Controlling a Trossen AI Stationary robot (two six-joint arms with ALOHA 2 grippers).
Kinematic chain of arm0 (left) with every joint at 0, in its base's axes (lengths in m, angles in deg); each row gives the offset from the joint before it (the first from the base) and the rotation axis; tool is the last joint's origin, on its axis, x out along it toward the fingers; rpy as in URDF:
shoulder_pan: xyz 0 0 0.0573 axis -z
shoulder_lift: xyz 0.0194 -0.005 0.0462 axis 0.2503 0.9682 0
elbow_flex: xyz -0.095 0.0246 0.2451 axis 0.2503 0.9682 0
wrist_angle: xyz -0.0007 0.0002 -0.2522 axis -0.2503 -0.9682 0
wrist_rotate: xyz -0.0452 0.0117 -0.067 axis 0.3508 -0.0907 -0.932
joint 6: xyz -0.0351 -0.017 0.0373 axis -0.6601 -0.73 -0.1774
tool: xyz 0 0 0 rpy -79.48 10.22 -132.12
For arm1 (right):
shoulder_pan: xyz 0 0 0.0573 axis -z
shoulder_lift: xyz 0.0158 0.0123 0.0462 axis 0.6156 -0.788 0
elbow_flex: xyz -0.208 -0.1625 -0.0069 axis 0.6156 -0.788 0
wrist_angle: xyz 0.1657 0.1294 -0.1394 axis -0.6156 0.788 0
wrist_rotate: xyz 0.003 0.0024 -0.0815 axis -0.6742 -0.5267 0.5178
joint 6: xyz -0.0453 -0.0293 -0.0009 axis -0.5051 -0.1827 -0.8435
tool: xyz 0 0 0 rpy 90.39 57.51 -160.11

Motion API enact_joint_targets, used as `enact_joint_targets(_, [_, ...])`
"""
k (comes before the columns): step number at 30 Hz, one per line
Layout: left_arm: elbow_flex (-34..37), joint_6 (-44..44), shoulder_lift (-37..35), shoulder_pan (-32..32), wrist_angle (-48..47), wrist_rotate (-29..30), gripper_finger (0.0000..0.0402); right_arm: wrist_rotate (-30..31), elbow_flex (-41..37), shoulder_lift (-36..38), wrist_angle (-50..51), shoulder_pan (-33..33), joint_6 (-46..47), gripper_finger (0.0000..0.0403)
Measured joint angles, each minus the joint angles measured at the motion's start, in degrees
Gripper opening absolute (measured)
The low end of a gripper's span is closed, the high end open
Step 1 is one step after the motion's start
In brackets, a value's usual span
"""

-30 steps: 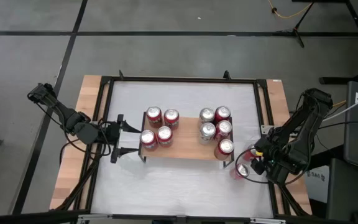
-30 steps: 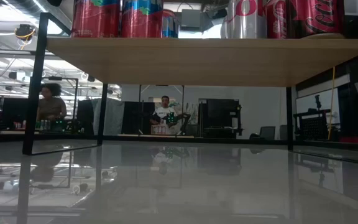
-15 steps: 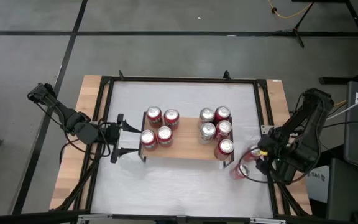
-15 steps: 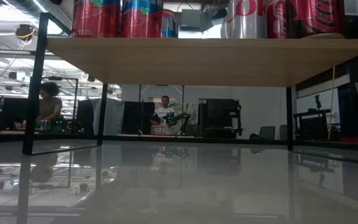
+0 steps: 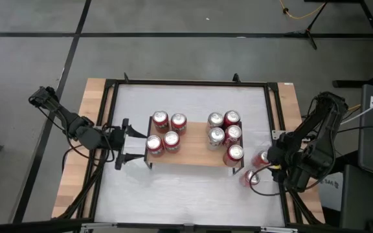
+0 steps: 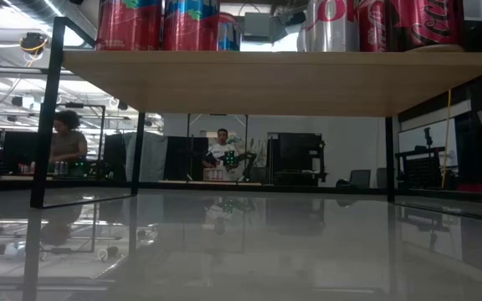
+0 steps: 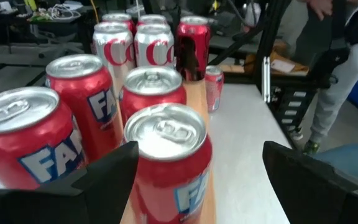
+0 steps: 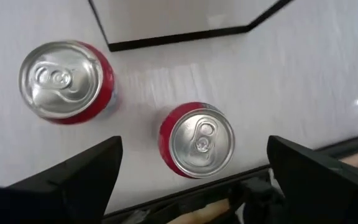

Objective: Place canned beverage on shelf
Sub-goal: Put the red soda can on the shelf

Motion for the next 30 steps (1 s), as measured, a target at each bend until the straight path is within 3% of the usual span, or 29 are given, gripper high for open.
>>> enact_joint_targets(14, [0.0,0.0,0.0,0.0,4.4,0.0,0.0336,1.5,-4.6,9.4,-6.1,0.0,-14.5,0.0388])
enact_joint_targets(20, [0.0,-0.1,0.0,0.0,4.4,0.0,0.0336,2.3,-9.3,13.4,-6.3,0.0,-14.8,0.0388])
enact_joint_targets(24, [0.0,-0.1,0.0,0.0,4.4,0.0,0.0336,1.0,-11.4,14.7,-6.8,0.0,-16.2,0.0388])
enact_joint_targets(30, [0.0,-0.1,0.0,0.0,4.3,0.1,0.0336,0.9,-14.7,14.7,-11.8,0.0,-25.4,0.0388])
